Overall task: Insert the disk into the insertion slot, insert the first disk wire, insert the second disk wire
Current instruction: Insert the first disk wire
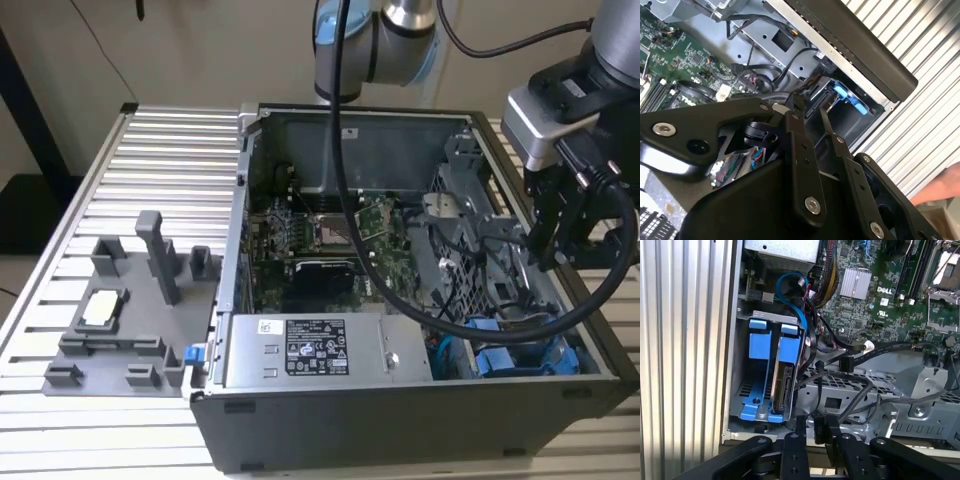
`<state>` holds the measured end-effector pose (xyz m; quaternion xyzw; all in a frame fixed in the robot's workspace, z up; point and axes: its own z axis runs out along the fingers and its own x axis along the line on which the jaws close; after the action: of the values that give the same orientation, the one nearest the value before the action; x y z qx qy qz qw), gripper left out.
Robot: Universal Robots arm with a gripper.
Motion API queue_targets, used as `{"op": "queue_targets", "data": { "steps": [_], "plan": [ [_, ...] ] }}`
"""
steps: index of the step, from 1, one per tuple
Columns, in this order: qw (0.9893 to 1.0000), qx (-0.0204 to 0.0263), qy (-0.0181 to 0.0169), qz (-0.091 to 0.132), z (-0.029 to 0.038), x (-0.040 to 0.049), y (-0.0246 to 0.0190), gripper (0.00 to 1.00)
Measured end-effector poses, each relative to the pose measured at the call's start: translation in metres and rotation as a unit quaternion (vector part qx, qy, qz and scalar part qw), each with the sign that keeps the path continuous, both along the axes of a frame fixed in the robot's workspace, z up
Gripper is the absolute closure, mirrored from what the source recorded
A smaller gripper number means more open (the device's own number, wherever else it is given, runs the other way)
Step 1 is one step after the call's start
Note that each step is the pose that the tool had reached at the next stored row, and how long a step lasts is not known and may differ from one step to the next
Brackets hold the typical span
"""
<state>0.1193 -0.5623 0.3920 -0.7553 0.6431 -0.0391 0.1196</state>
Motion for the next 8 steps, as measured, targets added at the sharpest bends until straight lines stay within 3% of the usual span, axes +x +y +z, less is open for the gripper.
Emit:
{"op": "queue_targets", "data": {
  "steps": [3,5,8],
  "plan": [
    [1.0,0.0,0.0,0.0,0.0,-0.0006,0.0,0.71],
    [1.0,-0.0001,0.0,0.0,0.0,-0.0007,0.0,0.79],
    [1.0,-0.0009,0.0,0.0,0.0,-0.0007,0.0,0.81]
  ]
}}
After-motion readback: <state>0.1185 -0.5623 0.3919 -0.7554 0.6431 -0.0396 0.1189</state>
